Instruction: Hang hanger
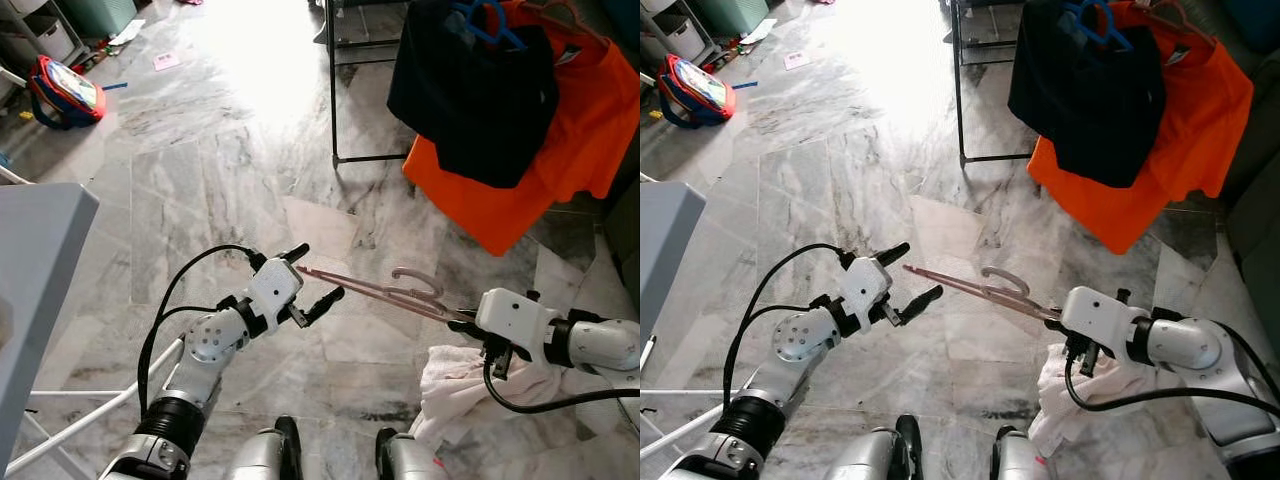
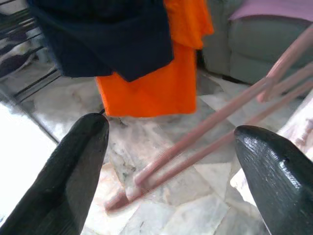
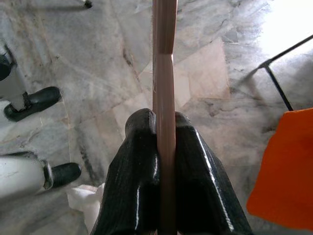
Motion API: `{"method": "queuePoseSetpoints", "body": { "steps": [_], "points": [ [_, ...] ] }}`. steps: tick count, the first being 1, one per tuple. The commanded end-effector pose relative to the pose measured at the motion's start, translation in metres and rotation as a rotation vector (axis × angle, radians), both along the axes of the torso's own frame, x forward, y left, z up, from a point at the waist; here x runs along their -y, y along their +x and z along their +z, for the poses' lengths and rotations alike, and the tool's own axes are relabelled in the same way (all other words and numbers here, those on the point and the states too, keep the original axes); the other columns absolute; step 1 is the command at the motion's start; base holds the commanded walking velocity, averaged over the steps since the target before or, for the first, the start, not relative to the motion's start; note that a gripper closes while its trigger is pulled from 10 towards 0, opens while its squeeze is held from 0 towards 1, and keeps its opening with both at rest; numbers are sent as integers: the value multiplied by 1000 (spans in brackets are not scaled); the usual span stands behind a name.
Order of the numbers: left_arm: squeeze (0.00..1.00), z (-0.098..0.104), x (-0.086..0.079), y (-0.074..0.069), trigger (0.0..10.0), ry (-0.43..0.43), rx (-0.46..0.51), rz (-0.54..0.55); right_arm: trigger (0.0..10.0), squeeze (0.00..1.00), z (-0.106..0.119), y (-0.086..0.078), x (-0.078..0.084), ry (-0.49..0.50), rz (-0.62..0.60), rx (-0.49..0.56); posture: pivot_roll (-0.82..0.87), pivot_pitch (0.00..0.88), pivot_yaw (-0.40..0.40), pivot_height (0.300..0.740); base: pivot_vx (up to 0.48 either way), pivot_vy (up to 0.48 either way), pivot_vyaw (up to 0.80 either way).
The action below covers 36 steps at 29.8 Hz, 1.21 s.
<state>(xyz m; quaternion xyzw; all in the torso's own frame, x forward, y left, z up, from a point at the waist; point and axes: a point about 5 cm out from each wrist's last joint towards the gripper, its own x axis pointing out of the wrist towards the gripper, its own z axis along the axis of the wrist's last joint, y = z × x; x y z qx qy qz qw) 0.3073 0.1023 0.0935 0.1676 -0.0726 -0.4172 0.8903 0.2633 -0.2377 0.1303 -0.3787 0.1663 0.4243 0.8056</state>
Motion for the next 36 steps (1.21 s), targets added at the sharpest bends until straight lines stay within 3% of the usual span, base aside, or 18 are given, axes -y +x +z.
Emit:
{"method": "queuePoseSetpoints", "body": {
  "steps": [1, 10, 15, 24, 35, 36],
  "points": [
    [0, -5, -1, -5, 10000, 44, 4, -41, 10000, 0, -2, -2, 0, -25, 36, -20, -115, 264, 90, 740, 0, 0, 0],
    [0, -9, 1, -10, 10000, 109, -4, -146, 10000, 0, 1, 3, 2, -66, 62, -9, -117, 263, 105, 740, 0, 0, 0],
    [0, -18, 5, -14, 10000, 157, -31, -204, 10000, 0, 11, 9, -6, -70, 108, 15, -121, 263, 111, 740, 0, 0, 0],
    [0, -18, 23, -12, 10000, 154, -36, -240, 10000, 0, 24, 13, -16, -64, 165, 35, -132, 255, 119, 740, 0, 0, 0],
    [0, -11, 27, -2, 10000, 154, -6, -216, 10000, 0, 30, 19, -24, -92, 218, 43, -134, 259, 128, 740, 0, 0, 0],
    [0, -10, 28, -1, 8627, 156, -7, -219, 10000, 0, 32, 21, -26, -99, 226, 50, -133, 259, 130, 740, 0, 0, 0]
  ]
}}
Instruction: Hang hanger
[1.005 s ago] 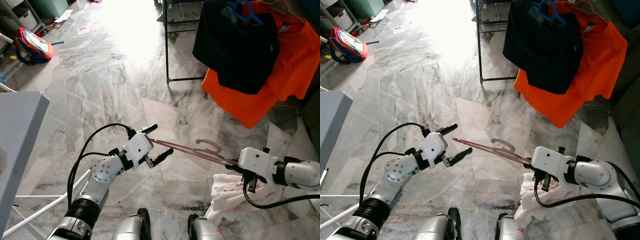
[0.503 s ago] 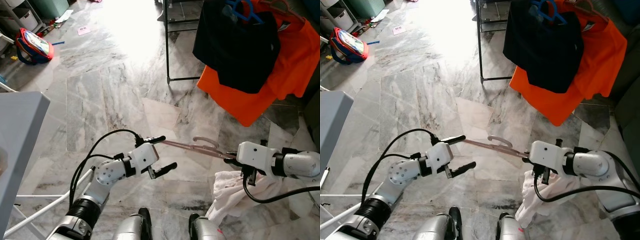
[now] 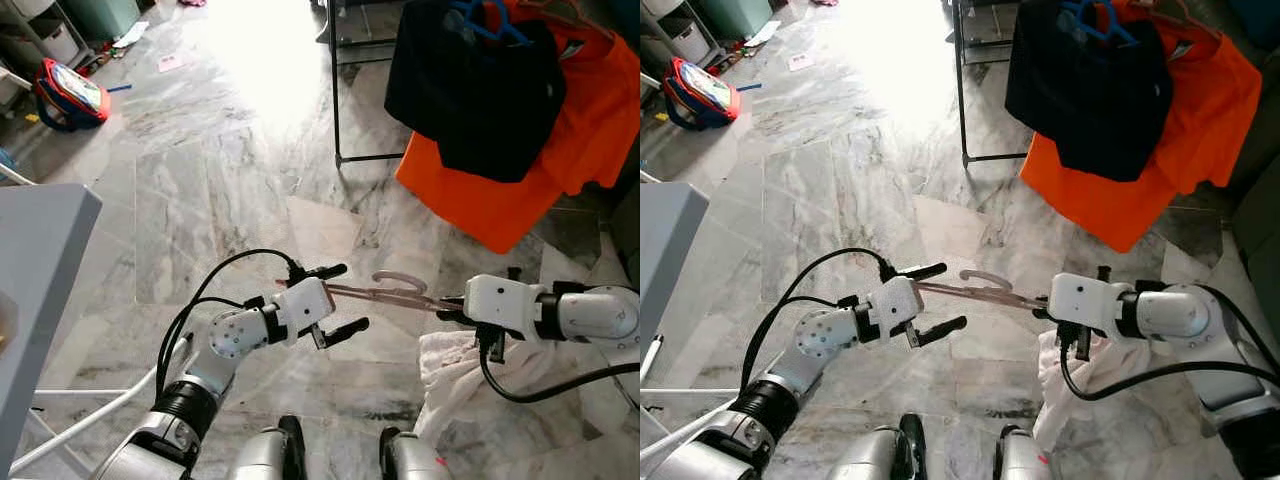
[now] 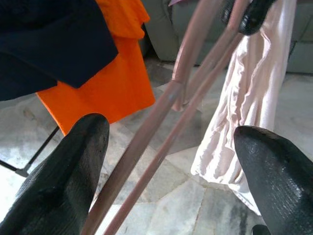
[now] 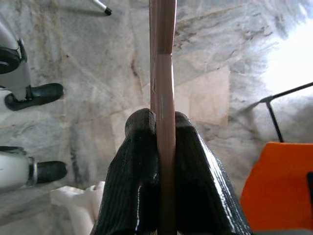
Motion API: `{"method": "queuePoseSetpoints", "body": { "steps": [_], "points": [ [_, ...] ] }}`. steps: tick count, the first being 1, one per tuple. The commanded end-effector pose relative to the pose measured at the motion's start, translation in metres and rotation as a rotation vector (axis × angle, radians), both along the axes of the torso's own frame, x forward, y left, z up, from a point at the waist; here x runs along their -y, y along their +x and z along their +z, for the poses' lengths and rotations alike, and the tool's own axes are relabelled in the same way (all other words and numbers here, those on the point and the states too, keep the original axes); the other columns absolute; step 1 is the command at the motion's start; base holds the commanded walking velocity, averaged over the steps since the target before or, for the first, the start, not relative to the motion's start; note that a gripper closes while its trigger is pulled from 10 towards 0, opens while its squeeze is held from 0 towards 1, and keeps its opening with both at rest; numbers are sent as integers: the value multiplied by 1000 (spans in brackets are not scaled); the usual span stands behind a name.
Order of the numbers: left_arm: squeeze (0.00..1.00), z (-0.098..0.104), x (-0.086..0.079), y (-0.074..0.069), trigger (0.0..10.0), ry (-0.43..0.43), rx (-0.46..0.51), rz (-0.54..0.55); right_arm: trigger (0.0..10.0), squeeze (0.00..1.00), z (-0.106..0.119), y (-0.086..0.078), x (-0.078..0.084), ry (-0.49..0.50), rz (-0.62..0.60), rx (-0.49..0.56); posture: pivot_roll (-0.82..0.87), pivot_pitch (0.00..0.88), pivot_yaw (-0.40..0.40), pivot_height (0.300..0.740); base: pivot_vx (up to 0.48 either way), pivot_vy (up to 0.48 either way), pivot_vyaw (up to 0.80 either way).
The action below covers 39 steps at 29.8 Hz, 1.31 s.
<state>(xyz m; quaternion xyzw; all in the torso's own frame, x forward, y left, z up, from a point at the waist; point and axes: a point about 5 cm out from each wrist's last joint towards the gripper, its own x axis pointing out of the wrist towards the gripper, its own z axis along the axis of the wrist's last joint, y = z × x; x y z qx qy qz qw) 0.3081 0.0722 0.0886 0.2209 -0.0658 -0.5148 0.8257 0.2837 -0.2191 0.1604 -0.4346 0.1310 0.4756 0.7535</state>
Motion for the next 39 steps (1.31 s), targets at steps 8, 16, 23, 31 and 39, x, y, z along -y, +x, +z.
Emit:
{"method": "queuePoseSetpoints", "body": {
  "steps": [8, 16, 23, 31, 39],
  "points": [
    [0, -3, 0, 3, 0, 31, -14, -10, 10000, 0, 8, 9, -10, -50, 68, 38, -130, 263, 142, 740, 0, 0, 0],
    [0, -6, -4, 5, 0, 57, -23, -1, 10000, 0, 16, 13, -8, -60, 60, 72, -131, 257, 145, 740, 0, 0, 0],
    [0, -9, -9, 7, 0, 89, -29, 21, 10000, 0, 19, 16, -3, -68, 49, 85, -128, 251, 142, 740, 0, 0, 0],
    [0, -4, -13, 14, 0, 92, -19, 61, 10000, 0, 22, 21, -5, -73, 52, 123, -125, 254, 142, 740, 0, 0, 0],
    [0, 6, -18, 26, 10000, 125, 36, 126, 10000, 0, 37, 34, -9, -105, 72, 283, -125, 266, 147, 740, 0, 0, 0]
  ]
}}
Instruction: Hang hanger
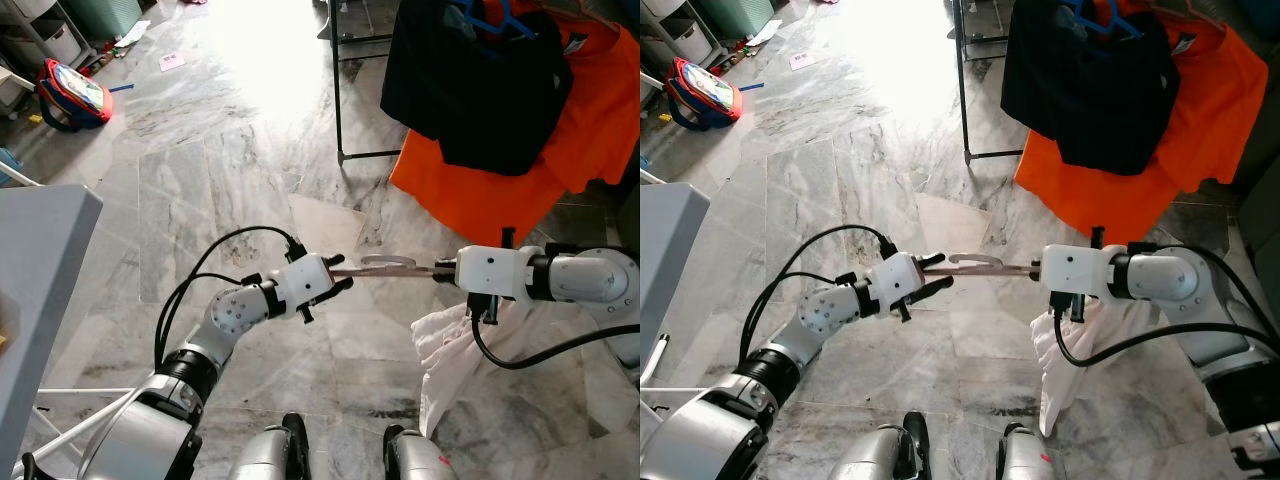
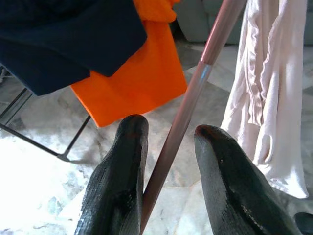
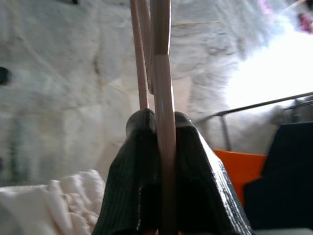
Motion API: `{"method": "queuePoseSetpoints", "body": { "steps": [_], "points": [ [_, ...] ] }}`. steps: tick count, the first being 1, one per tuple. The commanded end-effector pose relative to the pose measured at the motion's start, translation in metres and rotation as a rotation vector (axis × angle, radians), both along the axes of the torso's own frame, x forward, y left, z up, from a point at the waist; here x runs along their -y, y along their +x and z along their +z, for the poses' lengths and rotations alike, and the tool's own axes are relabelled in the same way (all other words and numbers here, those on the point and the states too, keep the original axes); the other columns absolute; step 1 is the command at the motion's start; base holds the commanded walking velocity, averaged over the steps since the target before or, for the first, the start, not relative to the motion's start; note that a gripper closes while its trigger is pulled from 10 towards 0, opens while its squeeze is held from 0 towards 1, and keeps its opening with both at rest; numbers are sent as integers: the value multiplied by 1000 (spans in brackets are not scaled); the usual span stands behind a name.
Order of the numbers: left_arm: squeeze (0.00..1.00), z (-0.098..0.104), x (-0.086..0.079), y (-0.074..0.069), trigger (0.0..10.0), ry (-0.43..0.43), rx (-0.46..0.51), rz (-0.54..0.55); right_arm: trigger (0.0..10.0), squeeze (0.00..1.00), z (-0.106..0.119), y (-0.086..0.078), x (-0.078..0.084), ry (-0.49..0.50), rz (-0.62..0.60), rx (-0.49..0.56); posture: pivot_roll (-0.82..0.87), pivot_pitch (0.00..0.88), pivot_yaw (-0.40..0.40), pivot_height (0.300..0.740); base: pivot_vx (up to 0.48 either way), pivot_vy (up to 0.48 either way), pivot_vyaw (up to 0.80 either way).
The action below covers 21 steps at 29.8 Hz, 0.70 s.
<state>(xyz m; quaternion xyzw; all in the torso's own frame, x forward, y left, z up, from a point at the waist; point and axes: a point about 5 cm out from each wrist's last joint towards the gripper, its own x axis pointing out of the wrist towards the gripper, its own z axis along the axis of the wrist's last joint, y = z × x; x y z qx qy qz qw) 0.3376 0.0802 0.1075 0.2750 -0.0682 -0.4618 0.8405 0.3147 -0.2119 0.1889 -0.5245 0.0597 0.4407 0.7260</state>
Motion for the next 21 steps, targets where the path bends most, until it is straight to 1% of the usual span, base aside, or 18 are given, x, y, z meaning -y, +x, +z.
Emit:
{"method": "queuePoseSetpoints", "body": {
  "steps": [1, 5, 6, 7, 8, 9, 16, 21],
  "points": [
    [0, -12, -10, -2, 10000, 55, -43, 26, 10000, 0, 9, 4, -1, -12, 19, 76, -125, 266, 147, 740, 0, 0, 0],
    [0, -9, -11, 1, 10000, 65, -37, 37, 10000, 0, 9, 6, -1, -43, 39, 96, -124, 269, 150, 740, 0, 0, 0],
    [0, -8, -11, 3, 9529, 69, -36, 40, 10000, 0, 10, 7, -2, -51, 46, 111, -124, 269, 150, 740, 0, 0, 0],
    [0, -8, -11, 3, 1569, 69, -39, 37, 10000, 0, 10, 7, -2, -51, 49, 117, -124, 269, 150, 740, 0, 0, 0],
    [0, -8, -11, 3, 1569, 69, -41, 35, 10000, 0, 10, 8, -3, -51, 50, 121, -124, 269, 150, 740, 0, 0, 0],
    [0, -9, -11, 3, 0, 78, -48, 30, 10000, 0, 11, 8, -4, -43, 53, 128, -125, 269, 149, 740, 0, 0, 0],
    [0, -11, -14, 4, 0, 96, -59, 45, 10000, 0, 14, 11, -6, -30, 63, 166, -127, 270, 149, 740, 0, 0, 0],
    [0, -12, -15, 4, 0, 100, -58, 49, 10000, 0, 15, 12, -5, -25, 59, 174, -126, 270, 150, 740, 0, 0, 0]
  ]
}}
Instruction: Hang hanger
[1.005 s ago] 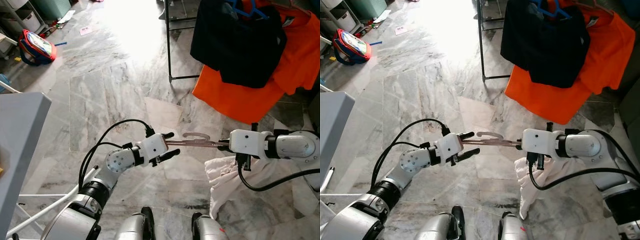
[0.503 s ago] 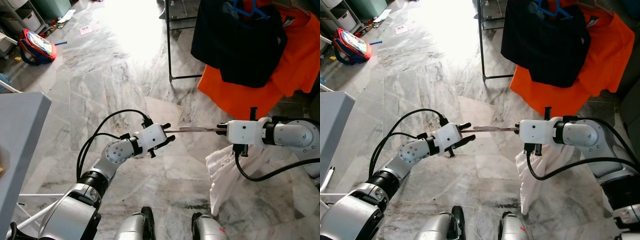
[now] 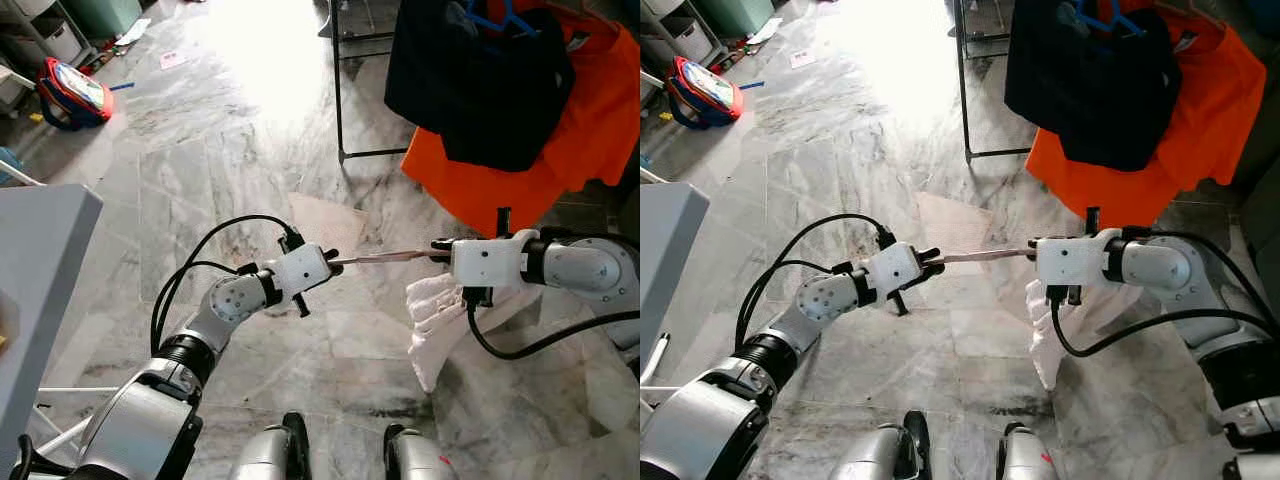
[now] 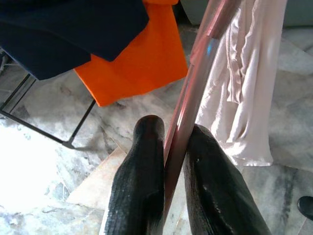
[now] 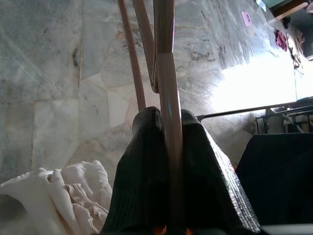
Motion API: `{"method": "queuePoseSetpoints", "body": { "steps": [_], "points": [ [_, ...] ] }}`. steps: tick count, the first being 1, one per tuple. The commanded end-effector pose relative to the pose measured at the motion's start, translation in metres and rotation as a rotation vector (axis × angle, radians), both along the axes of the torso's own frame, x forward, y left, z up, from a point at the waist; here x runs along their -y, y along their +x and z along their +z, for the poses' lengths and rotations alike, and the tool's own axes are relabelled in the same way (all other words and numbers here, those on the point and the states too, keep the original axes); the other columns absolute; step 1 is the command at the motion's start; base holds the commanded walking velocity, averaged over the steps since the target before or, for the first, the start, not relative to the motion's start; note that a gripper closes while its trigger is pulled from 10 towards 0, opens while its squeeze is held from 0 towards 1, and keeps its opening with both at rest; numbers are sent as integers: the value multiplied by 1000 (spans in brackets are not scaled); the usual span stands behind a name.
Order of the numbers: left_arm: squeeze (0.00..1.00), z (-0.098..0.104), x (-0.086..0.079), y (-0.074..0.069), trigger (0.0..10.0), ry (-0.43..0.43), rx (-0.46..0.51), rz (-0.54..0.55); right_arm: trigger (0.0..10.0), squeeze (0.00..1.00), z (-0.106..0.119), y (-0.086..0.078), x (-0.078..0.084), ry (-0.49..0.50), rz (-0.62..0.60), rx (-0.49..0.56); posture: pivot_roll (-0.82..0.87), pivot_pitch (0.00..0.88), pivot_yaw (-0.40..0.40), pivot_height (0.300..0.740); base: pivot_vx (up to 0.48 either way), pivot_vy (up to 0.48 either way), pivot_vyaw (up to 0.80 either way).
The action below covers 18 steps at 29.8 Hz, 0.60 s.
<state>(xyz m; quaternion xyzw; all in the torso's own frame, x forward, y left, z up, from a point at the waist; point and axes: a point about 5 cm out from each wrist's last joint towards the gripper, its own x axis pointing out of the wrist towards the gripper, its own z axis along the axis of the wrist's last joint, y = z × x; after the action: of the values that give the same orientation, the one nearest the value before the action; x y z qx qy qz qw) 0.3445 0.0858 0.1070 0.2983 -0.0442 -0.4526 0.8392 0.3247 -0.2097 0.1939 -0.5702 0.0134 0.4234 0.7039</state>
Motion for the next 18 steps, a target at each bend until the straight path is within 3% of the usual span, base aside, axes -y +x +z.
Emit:
{"method": "queuePoseSetpoints", "body": {
  "steps": [1, 6, 8, 9, 18],
  "points": [
    [0, -11, -9, -3, 0, 38, -44, 21, 10000, 0, 9, 2, -3, 27, 13, 51, -126, 270, 150, 740, 0, 0, 0],
    [0, -11, -10, -3, 0, 34, -39, 25, 10000, 0, 5, 2, -3, 35, 11, 31, -123, 269, 146, 740, 0, 0, 0],
    [0, -11, -10, -3, 0, 34, -34, 27, 10000, 843, 4, 1, -2, 36, 12, 15, -122, 268, 146, 740, 0, 0, 0],
    [0, -11, -10, -3, 0, 32, -32, 28, 10000, 1000, 4, 1, -1, 42, 11, 4, -121, 268, 143, 740, 0, 0, 0],
    [0, -14, -15, -5, 0, 3, -48, 55, 10000, 1000, 2, 2, 1, 59, 10, -39, -118, 259, 126, 740, 0, 0, 0]
  ]
}}
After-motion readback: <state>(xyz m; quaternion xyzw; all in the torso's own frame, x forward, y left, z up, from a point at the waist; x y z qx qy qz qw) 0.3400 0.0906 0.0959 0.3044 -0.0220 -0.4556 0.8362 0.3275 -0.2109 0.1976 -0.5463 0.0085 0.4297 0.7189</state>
